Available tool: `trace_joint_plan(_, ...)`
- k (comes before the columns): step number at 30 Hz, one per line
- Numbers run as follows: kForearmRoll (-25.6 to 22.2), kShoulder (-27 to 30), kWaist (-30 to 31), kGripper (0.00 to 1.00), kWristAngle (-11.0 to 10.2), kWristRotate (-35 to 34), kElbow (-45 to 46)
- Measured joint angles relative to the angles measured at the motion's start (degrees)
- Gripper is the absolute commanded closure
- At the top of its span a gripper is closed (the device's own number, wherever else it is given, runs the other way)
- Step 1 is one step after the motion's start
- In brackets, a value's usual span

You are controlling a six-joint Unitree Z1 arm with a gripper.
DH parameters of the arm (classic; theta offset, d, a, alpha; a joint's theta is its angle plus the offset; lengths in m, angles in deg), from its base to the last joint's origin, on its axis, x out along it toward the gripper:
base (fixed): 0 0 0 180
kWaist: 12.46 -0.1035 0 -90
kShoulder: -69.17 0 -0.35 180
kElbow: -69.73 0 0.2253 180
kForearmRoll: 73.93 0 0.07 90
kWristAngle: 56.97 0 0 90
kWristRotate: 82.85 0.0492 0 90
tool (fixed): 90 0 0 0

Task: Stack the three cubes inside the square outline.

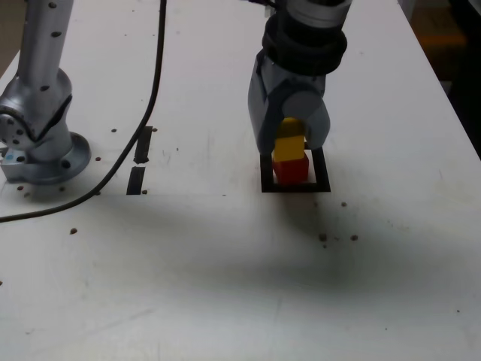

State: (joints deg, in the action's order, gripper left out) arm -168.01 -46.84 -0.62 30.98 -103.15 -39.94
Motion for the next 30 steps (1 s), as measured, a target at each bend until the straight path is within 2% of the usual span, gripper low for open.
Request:
trace_joint_plan(18, 1.58, -0.87, -0.51, 0.59, -0.08, 0.21, 0.67)
trace_joint_plan(22, 1.58, -0.92, -0.51, 0.47, 0.17, 0.21, 0.68)
trace_joint_plan(27, 1.58, -1.0, -0.51, 0.19, 0.65, 0.21, 0.9)
trace_joint_plan(30, 1.03, -0.99, -0.51, 0.12, 0.74, 0.22, 0.9)
